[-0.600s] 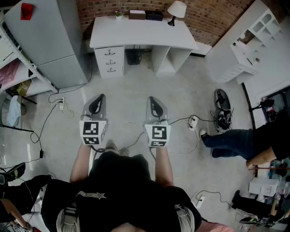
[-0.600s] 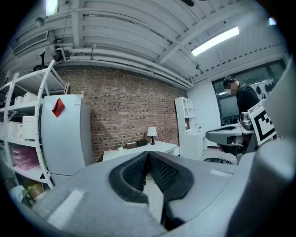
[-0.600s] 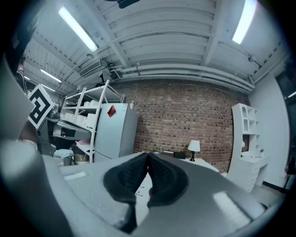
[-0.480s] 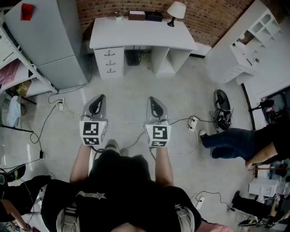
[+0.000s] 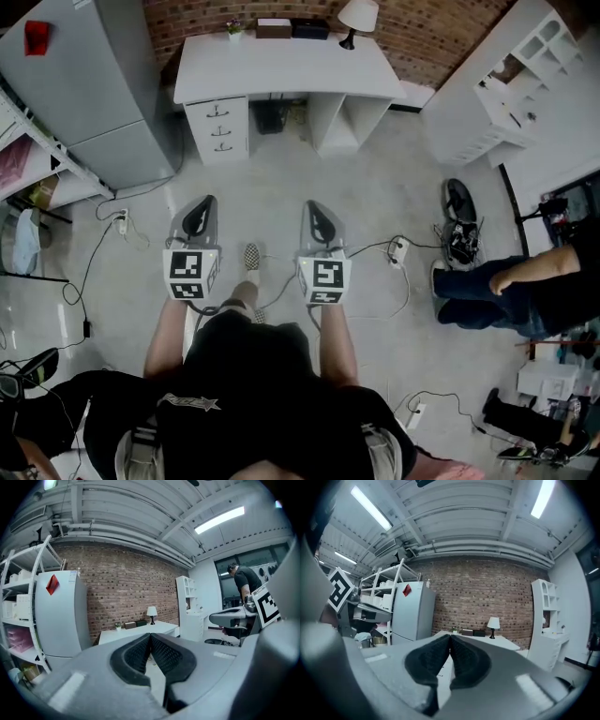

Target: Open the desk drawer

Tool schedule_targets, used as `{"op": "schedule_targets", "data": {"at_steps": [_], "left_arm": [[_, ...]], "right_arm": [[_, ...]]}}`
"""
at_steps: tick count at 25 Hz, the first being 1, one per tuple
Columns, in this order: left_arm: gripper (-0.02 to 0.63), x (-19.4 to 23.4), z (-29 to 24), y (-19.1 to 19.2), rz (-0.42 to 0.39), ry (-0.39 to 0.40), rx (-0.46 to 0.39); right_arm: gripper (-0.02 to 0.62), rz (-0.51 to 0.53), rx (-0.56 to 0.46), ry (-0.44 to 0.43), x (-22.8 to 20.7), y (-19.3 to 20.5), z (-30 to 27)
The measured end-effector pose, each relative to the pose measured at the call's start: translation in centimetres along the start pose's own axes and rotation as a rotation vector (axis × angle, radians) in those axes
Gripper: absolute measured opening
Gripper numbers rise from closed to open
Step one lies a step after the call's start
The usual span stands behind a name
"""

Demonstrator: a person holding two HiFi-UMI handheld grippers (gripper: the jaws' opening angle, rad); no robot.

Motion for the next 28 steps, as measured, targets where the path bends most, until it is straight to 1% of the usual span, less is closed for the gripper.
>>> {"op": "schedule_targets", "data": {"at_steps": [5, 10, 16, 22, 28], "left_arm": [[0.011, 0.3, -5.0, -0.2, -0.005, 0.016, 0.006], [0.011, 1.6, -11.0, -0.6, 0.012, 0.015, 0.025], [0.011, 4.5, -18.2, -0.3, 0.061, -0.009, 0.065], [0.011, 7.6, -24.9, 0.3, 0.093, -0.038, 0.105], [0.011, 10.3, -29.7, 0.8, 0.121, -0.077, 0.127]], "right_arm": [[0.005, -0.001, 0.003, 0.019, -2.6, 0.2, -3.5], [0.005, 0.005, 0.009, 0.005, -5.2, 0.2, -9.0], [0.005, 0.018, 0.044, -0.042, -7.3, -0.9, -17.3], [0.005, 0.003, 0.074, -0.087, -9.1, -0.7, -25.4], [0.005, -0.012, 0.097, -0.125, -9.6, -0.1, -31.6]]}}
Point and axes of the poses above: the fingertips, and each gripper's own axes: z backward along the fingers, x to its left, y out of its underside, the point moved 8 cm from there along z, backward along the fingers, and after that the axes turned 4 degrees about -z, right-handed, at the moved point
